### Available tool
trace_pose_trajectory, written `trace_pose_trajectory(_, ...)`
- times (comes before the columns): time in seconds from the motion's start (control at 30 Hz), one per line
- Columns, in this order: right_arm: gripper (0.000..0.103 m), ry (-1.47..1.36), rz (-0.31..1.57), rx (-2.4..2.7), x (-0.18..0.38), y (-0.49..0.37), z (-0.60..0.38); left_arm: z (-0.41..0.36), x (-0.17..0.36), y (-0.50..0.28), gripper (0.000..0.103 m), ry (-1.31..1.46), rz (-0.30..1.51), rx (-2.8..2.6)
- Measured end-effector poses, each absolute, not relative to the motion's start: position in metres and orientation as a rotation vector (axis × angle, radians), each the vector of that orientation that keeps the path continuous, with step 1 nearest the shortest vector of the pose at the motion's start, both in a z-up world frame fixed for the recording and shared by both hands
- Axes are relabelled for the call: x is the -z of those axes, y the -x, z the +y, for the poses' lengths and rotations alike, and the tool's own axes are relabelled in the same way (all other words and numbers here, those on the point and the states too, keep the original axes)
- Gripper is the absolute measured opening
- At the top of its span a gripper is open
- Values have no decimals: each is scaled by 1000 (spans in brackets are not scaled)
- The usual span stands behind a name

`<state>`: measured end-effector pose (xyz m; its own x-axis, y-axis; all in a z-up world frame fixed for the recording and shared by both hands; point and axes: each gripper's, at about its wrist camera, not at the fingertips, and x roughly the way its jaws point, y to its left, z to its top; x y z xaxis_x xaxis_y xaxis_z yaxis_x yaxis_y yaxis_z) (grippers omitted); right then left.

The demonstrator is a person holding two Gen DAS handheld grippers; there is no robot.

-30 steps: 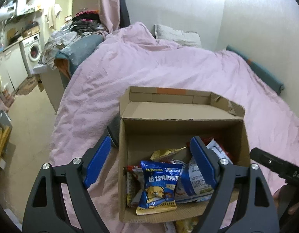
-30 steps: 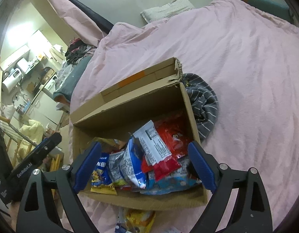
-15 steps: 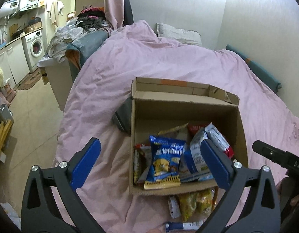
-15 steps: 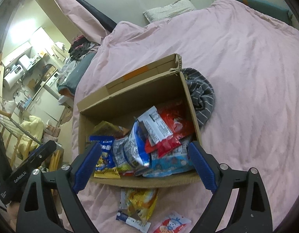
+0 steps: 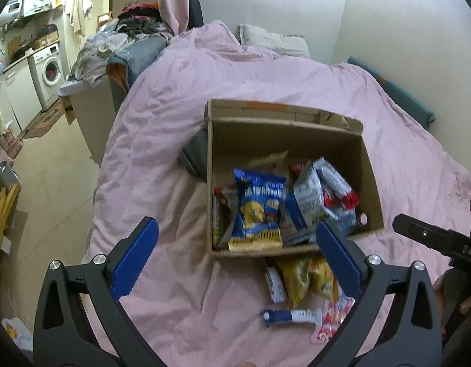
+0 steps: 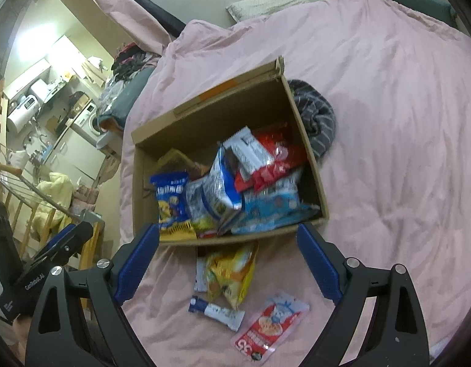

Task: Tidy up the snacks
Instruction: 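Withdraw both tools from the box toward the remaining snacks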

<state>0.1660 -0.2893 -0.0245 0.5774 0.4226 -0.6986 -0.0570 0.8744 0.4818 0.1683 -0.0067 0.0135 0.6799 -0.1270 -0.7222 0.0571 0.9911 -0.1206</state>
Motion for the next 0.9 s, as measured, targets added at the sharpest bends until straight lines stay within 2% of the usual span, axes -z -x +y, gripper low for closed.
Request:
trace_pose_trajectory(0.57, 94, -481, 1094, -260, 72, -151, -297, 0, 32, -147, 101, 115, 974, 6)
trace_pose_trajectory(0.9, 94, -595, 1288, -231, 121, -168, -294, 8, 43, -153, 101, 168, 1024, -4)
